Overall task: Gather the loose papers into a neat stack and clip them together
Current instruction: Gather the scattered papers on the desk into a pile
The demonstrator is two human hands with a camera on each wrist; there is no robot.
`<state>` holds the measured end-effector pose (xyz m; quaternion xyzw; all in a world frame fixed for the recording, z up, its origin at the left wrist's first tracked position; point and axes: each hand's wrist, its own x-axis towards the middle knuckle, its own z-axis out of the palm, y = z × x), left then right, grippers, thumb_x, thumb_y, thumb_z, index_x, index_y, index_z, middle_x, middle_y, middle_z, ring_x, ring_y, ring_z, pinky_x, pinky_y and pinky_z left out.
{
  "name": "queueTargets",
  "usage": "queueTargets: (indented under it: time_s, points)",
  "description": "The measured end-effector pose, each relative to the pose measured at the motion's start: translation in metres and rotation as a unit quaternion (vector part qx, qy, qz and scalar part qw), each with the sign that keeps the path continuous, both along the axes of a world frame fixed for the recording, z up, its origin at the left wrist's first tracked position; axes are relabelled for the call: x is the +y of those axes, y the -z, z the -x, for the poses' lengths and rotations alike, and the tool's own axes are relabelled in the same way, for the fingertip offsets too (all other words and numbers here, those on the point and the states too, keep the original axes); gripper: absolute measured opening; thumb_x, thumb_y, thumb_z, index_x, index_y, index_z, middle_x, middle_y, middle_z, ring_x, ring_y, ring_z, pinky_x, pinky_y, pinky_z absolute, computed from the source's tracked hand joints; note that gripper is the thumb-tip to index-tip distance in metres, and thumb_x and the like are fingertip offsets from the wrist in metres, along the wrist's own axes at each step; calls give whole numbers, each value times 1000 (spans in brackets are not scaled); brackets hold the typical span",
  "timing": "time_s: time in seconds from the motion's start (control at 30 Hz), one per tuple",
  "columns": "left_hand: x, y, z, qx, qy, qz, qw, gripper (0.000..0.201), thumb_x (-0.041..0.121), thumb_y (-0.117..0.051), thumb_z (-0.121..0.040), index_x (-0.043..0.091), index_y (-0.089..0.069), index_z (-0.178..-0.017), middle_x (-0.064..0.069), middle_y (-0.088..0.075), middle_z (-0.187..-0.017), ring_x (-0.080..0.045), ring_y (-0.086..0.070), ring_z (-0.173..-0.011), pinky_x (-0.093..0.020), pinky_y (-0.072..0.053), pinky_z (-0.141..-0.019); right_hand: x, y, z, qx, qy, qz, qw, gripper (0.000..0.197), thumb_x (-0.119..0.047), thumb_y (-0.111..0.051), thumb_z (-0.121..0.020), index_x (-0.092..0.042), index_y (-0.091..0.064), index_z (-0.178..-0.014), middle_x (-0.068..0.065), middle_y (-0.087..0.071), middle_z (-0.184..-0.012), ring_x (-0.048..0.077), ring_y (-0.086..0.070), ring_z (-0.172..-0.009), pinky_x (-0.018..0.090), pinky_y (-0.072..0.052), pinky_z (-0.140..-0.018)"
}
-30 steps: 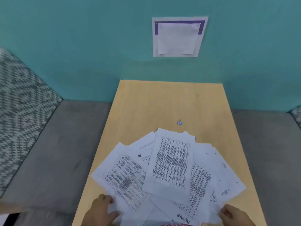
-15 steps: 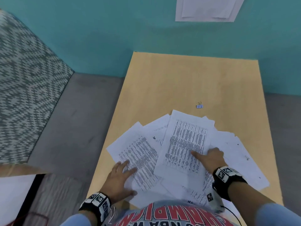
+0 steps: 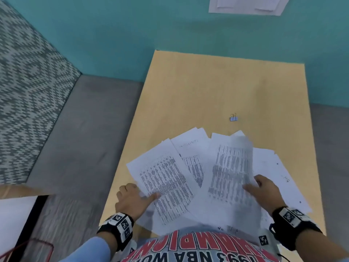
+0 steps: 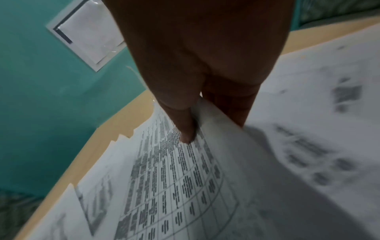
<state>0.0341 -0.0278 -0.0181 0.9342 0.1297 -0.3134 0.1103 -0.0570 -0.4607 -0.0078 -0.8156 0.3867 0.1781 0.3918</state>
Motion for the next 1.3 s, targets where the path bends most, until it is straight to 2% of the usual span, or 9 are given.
queueTargets:
  time_s: [0.17,0.27,0.4,0.47,0.57,0.77,0.97,1.13,1.3]
  points:
    - [-29,8,-12,-12,80,-54,995,125,100,-61,-58,13,-38,-144,-9,-44,-137,-30,-47,-129,-49,-53,-96,-33,-10,52,-13,-26,-26,999,45,-19,-84,-86,-30,-48,-61,-10,-45,-53,15,-37,-54,33,-26,-57]
    - [-34,13,-18,-4,88,6,996,107,72,-83,-70,12,-38,-146,-11,-46,-141,-33,-48,-131,-49,-53,-99,-49,-8,72,-11,-30,-18,999,46,-21,-86,-84,-33,-48,-59,-13,-46,-54,7,-34,-51,31,-26,-57]
    - [-35,16,-18,5,50,110,993,69,36,-89,-82,15,-43,-130,-7,-63,-122,-31,-67,-108,-45,-58,-91,-55,6,85,64,-21,33,997,43,-32,-85,-83,-2,-58,-70,16,-64,-65,20,-49,-52,30,-38,-52]
    - [-38,14,-17,1,39,129,991,60,28,-84,-89,10,-44,-130,-7,-64,-118,-29,-66,-102,-37,-55,-85,-48,12,89,80,31,38,996,43,-34,-81,-86,4,-63,-85,29,-70,-91,32,-66,-74,41,-57,-67]
    - [-41,10,-17,-24,10,183,983,49,25,-80,-95,9,-55,-133,-4,-67,-119,-27,-65,-108,-33,-50,-89,-31,16,91,120,107,40,986,83,-47,-79,-87,11,-47,-137,35,-41,-142,45,-50,-126,50,-48,-100]
    - [-26,4,-25,0,-36,277,960,36,22,-77,-97,16,-66,-131,-2,-75,-120,-27,-71,-111,-42,-55,-100,-4,23,74,61,227,41,971,116,-46,-96,-64,2,-32,-148,28,-41,-147,45,-47,-135,56,-47,-106]
    - [5,14,-31,60,-127,324,936,45,12,-79,-95,14,-66,-139,-4,-77,-130,-30,-70,-123,-58,-49,-114,5,31,70,51,133,38,989,59,-43,-81,-84,-1,-59,-120,22,-70,-115,38,-67,-99,43,-58,-84]
    - [15,19,-42,85,-123,333,931,43,4,-84,-88,13,-73,-128,-2,-82,-121,-26,-75,-116,-57,-51,-113,-3,20,76,-42,124,8,991,43,-40,-78,-89,-15,-68,-122,7,-74,-106,32,-70,-99,41,-57,-87]
    - [1,11,-48,79,-96,334,934,40,14,-81,-93,13,-71,-132,-1,-79,-126,-23,-75,-117,-53,-53,-112,-42,17,66,-53,94,75,991,38,-38,-79,-81,-7,-74,-102,19,-71,-108,39,-69,-98,42,-57,-81]
